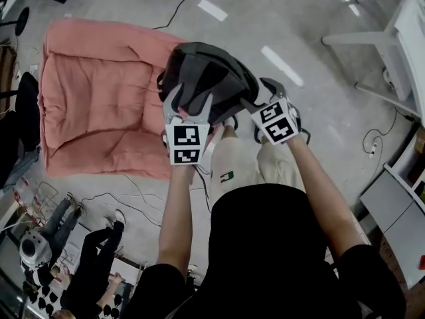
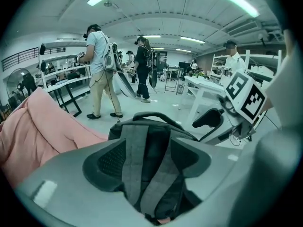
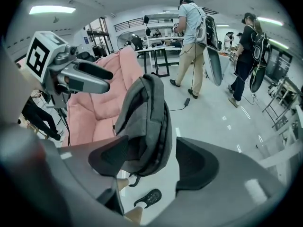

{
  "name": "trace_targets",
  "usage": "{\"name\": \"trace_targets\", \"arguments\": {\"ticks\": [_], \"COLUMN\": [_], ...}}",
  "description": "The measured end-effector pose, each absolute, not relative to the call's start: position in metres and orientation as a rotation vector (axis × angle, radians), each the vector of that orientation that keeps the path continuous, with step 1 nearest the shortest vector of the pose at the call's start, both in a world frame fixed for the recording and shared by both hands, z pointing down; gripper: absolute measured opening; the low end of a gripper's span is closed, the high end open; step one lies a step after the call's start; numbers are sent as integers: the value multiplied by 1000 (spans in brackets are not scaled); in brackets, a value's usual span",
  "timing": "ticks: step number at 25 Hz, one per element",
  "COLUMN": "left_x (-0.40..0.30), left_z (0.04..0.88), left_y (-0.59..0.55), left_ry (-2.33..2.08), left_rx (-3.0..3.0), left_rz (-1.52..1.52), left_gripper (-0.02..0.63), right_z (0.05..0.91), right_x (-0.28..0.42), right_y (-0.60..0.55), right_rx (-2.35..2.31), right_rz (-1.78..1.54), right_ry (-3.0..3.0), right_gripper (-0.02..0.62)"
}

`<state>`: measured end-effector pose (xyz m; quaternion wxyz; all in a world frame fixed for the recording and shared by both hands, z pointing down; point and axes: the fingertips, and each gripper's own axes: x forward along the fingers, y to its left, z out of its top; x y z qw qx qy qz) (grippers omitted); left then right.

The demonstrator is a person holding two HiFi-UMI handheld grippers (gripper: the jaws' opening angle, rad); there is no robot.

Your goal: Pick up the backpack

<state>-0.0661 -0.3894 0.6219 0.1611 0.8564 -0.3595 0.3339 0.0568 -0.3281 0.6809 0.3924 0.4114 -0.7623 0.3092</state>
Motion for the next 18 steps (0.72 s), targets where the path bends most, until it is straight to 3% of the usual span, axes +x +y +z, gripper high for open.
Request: {"name": "trace_targets", "arguments": {"ticks": [18], "left_x": [-72], "left_z": [713], "left_y": [-436], "left_ry": [-896], "left_rx": [2455], "left_rz": [1095], "left_gripper": [359], "right_z": [741], "right_x": [56], "right_y": [-340], "right_rx": [1051], "right_rz": [859], "right_ry": [-1883], "right_gripper": [305]}}
